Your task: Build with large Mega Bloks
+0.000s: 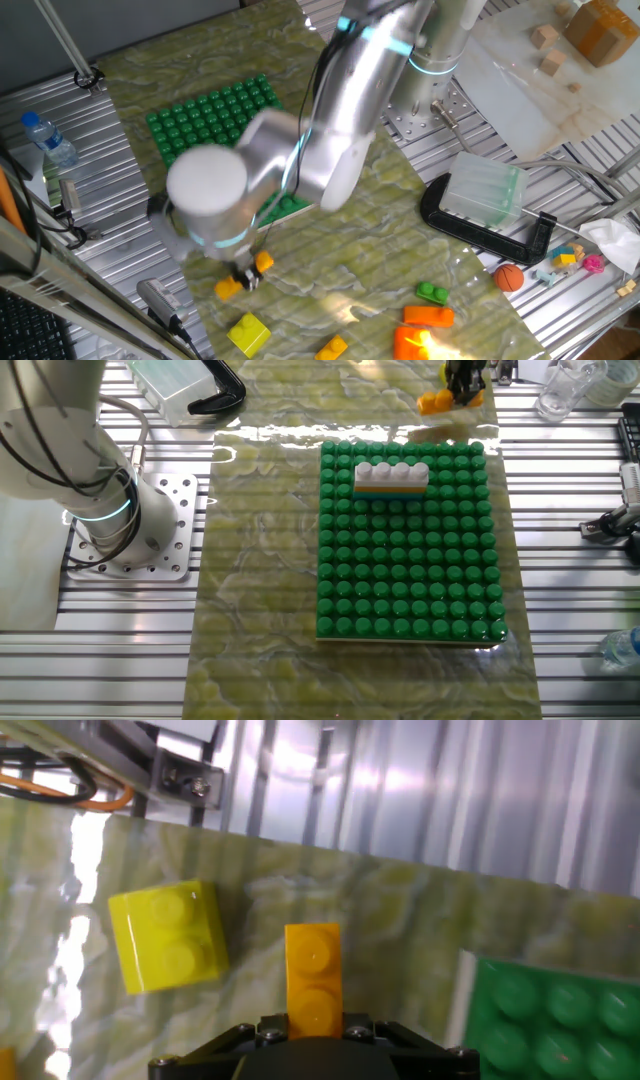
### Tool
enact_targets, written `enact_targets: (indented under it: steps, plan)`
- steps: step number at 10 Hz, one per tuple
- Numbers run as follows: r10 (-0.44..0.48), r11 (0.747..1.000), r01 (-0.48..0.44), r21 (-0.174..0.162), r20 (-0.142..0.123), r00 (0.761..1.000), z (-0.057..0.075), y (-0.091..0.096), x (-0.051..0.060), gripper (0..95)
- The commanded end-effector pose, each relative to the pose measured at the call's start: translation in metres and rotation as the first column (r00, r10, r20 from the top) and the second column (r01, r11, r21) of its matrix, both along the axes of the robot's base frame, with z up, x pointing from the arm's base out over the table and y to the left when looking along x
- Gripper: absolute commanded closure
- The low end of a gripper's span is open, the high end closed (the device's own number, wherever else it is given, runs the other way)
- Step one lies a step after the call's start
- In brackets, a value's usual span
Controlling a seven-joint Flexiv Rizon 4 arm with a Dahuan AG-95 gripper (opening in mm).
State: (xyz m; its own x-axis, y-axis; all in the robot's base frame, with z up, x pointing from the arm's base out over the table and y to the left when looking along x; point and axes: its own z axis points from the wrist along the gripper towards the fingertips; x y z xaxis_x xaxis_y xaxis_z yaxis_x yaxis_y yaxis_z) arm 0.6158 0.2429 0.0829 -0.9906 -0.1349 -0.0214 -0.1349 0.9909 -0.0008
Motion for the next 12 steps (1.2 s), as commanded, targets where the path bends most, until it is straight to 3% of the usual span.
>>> enact_targets:
  steps: [1,2,4,5,6,8,11,12]
  plan:
    - [-0.118,0.993,0.118,-0.004,0.018,0.993,0.041,-0.026,-0.016,95.0]
    - [-0.136,0.991,0.136,-0.012,0.02,0.99,0.053,-0.038,-0.023,95.0]
    - [-0.155,0.986,0.156,-0.064,0.021,0.988,0.069,-0.065,-0.039,95.0]
    - [-0.155,0.986,0.156,-0.061,0.01,0.988,0.072,-0.071,-0.042,95.0]
    - [-0.148,0.987,0.148,-0.063,-0.001,0.989,0.072,-0.071,-0.042,95.0]
    - [-0.156,0.986,0.157,-0.064,0.013,0.988,0.072,-0.071,-0.042,95.0]
    - [-0.257,0.965,0.257,-0.059,0.006,0.966,0.072,-0.071,-0.042,95.0]
    - [-0.303,0.952,0.303,-0.041,0.008,0.953,0.072,-0.071,-0.042,95.0]
